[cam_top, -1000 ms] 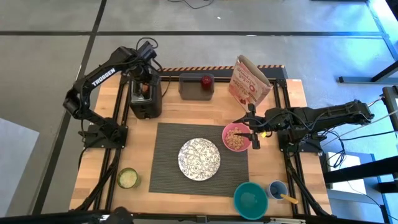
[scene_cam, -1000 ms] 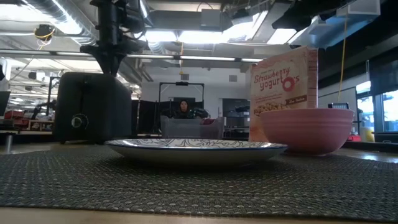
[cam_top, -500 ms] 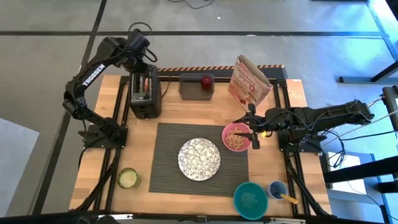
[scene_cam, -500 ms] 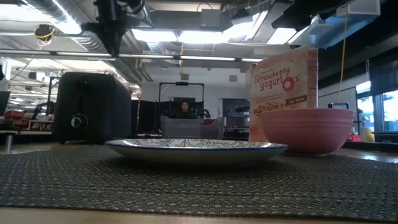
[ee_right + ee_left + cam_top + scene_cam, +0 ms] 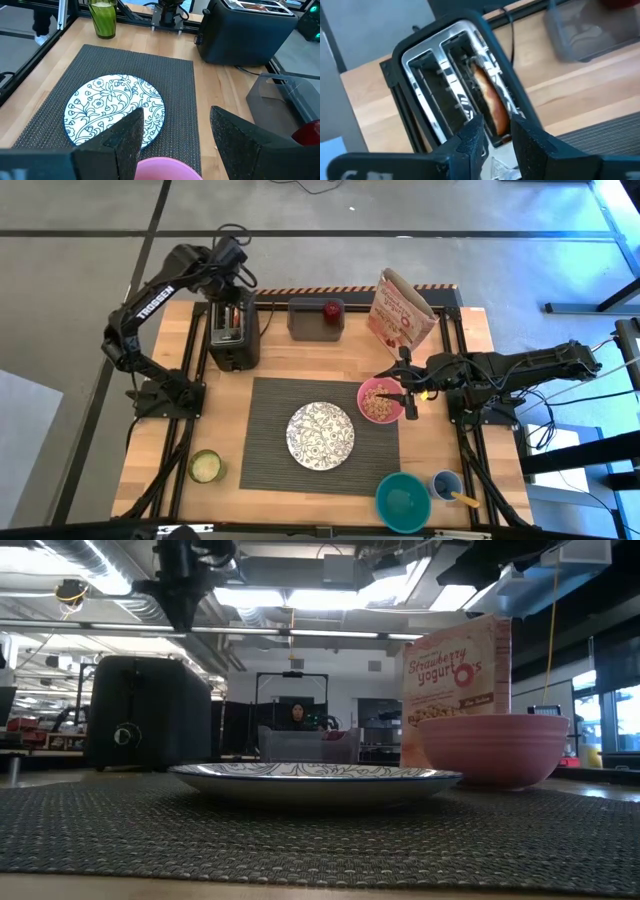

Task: Arrange a breakfast setting
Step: Put the bagel on the white plate

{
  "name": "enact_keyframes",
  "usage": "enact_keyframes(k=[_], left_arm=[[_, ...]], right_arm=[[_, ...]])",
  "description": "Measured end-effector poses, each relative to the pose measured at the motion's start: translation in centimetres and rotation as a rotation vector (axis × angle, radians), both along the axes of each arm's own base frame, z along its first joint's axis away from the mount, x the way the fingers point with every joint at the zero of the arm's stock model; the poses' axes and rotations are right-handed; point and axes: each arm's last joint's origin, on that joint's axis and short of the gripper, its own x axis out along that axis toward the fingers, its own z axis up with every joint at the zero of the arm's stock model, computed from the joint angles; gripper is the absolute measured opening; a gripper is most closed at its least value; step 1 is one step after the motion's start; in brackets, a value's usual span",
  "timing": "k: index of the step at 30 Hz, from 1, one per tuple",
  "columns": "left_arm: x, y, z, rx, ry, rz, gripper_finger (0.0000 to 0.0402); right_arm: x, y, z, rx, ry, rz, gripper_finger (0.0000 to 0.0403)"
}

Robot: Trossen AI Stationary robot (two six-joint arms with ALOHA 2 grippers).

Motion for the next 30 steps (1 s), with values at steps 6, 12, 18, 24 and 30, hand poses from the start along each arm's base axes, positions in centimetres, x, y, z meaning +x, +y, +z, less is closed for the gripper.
enact_keyframes(k=[6, 12, 18, 24, 30], left_arm=[[0.1, 0.0, -0.6, -0.012, 0.027, -0.019, 0.0118], [0.5, -2.8, 0.6, 0.085, 0.06, -0.119, 0.0117], [0.4, -8.9, 2.2, 0.184, -0.017, -0.263, 0.0116], [-0.8, -14.4, -0.3, 0.179, -0.062, -0.336, 0.0116], [-1.0, -18.1, -3.9, 0.131, -0.054, -0.371, 0.0116]], right_arm=[[0.0, 0.0, 0.0, 0.0, 0.0, 0.0, 0.0218], [0.0, 0.0, 0.0, 0.0, 0.0, 0.0, 0.0218], [0.4, 0.1, 0.0, 0.002, -0.017, -0.001, 0.0218], [1.4, 0.2, -0.1, -0.007, -0.048, 0.005, 0.0218], [2.9, 0.4, -0.5, -0.038, -0.083, 0.02, 0.0218]])
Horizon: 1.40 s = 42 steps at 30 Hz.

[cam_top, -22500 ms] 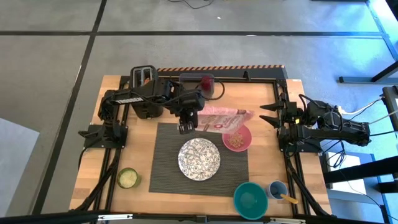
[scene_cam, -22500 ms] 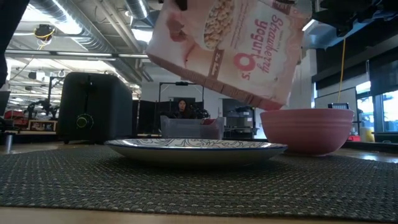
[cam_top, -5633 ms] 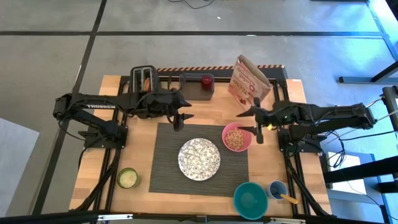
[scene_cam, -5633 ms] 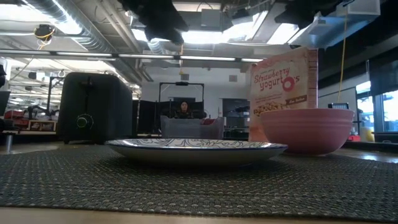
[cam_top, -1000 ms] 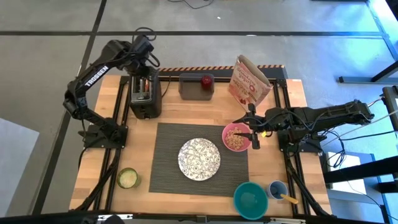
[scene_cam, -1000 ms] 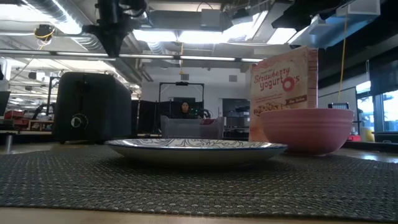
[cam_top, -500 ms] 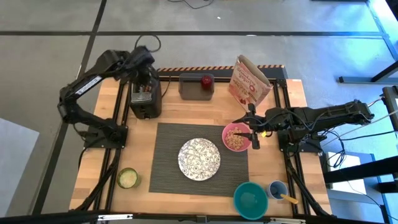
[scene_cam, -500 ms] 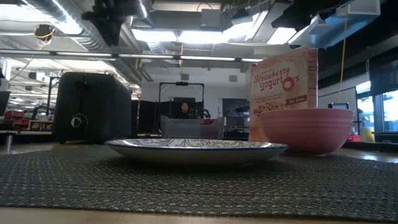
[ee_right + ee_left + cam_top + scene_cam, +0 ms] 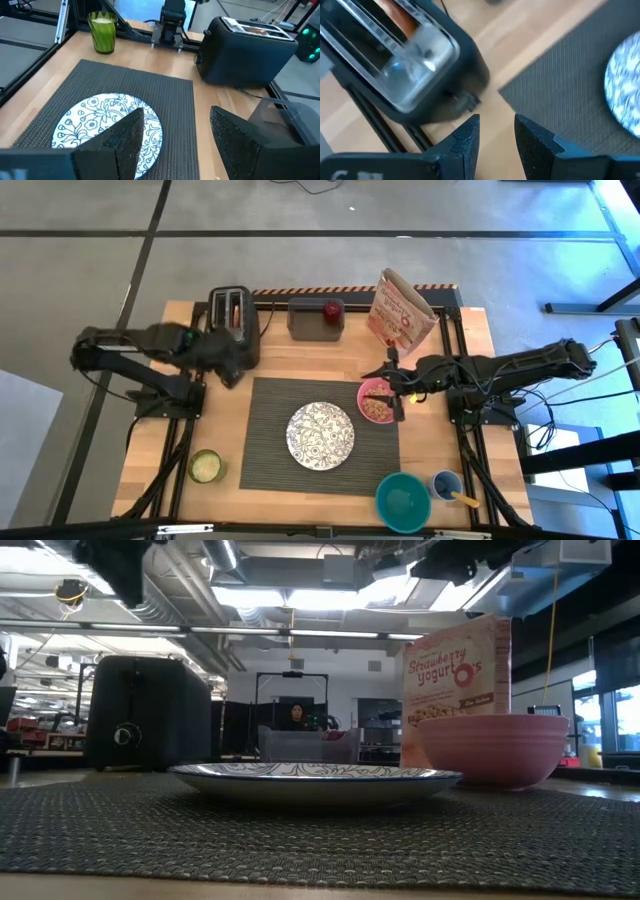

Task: Arrange a breakfast setting
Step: Put the bagel on the white plate

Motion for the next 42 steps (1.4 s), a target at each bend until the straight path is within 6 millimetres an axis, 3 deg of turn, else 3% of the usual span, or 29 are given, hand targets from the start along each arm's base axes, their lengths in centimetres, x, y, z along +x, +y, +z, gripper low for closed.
enact_keyframes(k=[9, 16, 22, 26, 32, 35, 42], left_arm=[[2.1, -3.7, -4.9, 0.021, 0.106, -0.136, 0.0116], [3.2, -5.4, -6.4, 0.084, 0.166, -0.16, 0.0116], [2.3, -6.7, -7.6, 0.129, 0.164, -0.183, 0.0116], [1.6, -7.3, -7.3, 0.162, 0.12, -0.215, 0.0116], [-0.3, -7.3, -5.8, 0.174, 0.006, -0.264, 0.0116], [-1.6, -6.7, -4.7, 0.176, -0.079, -0.268, 0.0116], [-4.6, -4.5, -2.4, 0.206, -0.268, -0.254, 0.0116]], right_arm=[[1.4, 0.1, -0.3, -0.03, -0.049, -0.011, 0.0218], [2.4, 0.2, -0.4, -0.05, -0.092, -0.018, 0.0218], [3.8, 0.4, -0.9, -0.05, -0.128, -0.018, 0.0218], [5.8, 0.6, -0.7, -0.087, -0.105, -0.043, 0.0218], [10.4, 1.1, 0.1, -0.152, -0.097, -0.041, 0.0218], [13.0, 1.2, 0.5, -0.19, -0.099, -0.044, 0.0218], [19.1, 0.9, -0.6, -0.198, -0.076, -0.069, 0.0218]])
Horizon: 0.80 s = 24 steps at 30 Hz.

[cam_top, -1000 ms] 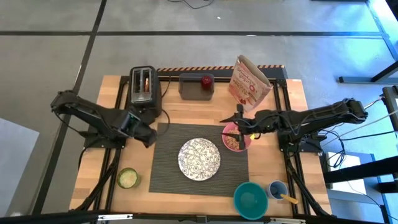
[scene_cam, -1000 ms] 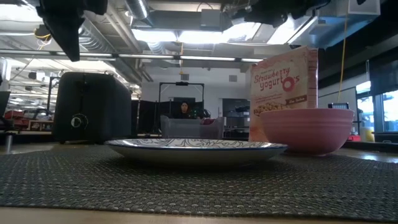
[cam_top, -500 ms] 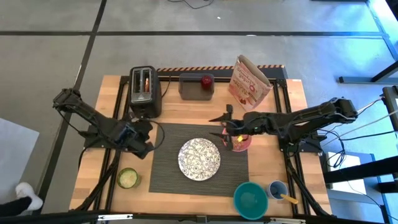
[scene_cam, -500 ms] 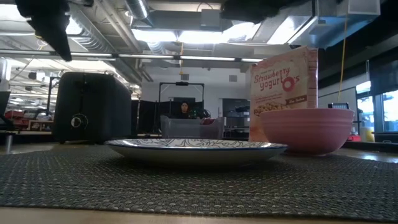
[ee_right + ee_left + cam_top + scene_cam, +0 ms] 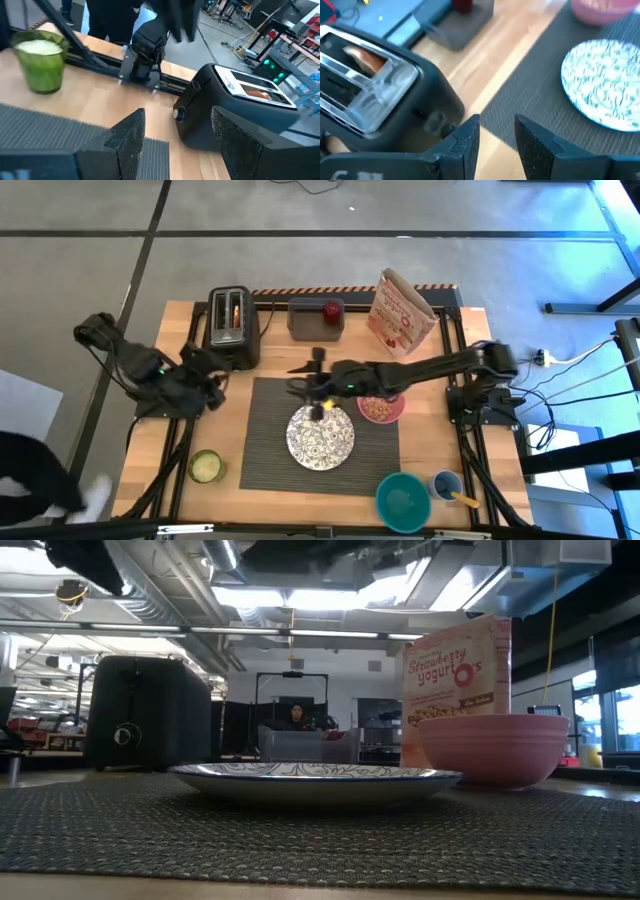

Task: Arrange a breakfast setting
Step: Put the bagel on the white plate

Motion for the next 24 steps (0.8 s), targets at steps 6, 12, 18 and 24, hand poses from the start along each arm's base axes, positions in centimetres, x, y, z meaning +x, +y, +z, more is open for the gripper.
enact_keyframes(k=[6, 12, 18, 24], left_arm=[[-1.3, 1.5, 2.8, 0.073, -0.129, 0.016, 0.0116], [-1.8, 2.8, 5.1, 0.212, -0.16, 0.057, 0.0116], [-2.3, 4.2, 7.4, 0.302, -0.153, 0.126, 0.0116], [-2.0, 5.3, 8.8, 0.313, -0.122, 0.159, 0.0116]], right_arm=[[5.2, 0.2, -2.5, 0.012, -0.006, -0.011, 0.0218], [10.0, -0.2, -5.3, 0.082, -0.036, -0.02, 0.0218], [13.6, -1.2, -7.6, 0.147, -0.068, -0.047, 0.0218], [15.7, -3.5, -9.5, 0.269, -0.125, -0.057, 0.0218]])
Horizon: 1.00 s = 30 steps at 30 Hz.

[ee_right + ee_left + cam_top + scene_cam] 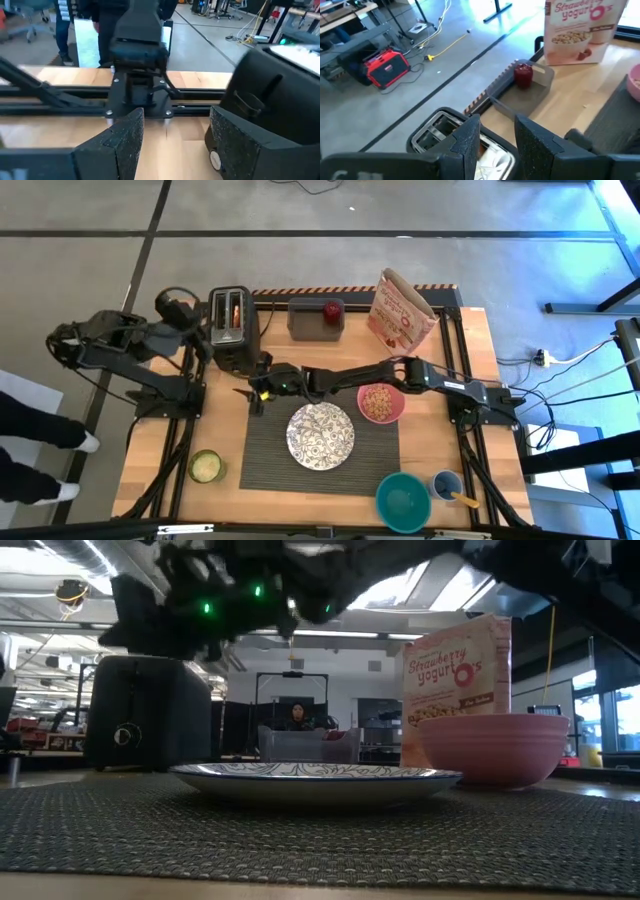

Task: Arrange a breakfast setting
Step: Put the bagel on the white plate

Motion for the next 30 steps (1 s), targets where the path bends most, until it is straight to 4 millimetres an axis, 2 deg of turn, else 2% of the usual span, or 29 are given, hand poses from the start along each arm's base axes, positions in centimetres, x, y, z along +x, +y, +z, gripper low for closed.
enact_keyframes(k=[11, 18, 24, 30], left_arm=[[1.2, 1.5, 0.4, 0.011, 0.064, 0.005, 0.0116], [2.8, 2.3, 0.2, 0.023, 0.122, 0.011, 0.0116], [3.6, 2.8, 0.1, 0.03, 0.149, 0.033, 0.0116], [3.8, 3.0, 0.2, 0.009, 0.123, 0.015, 0.0116]], right_arm=[[0.8, -3.9, -3.2, 0.108, -0.047, -0.025, 0.0218], [1.1, -4.2, -4.8, 0.12, -0.093, -0.01, 0.0218], [1.0, -5.7, -4.8, 0.129, -0.107, -0.034, 0.0218], [1.1, -6.0, -4.8, 0.13, -0.142, -0.013, 0.0218]])
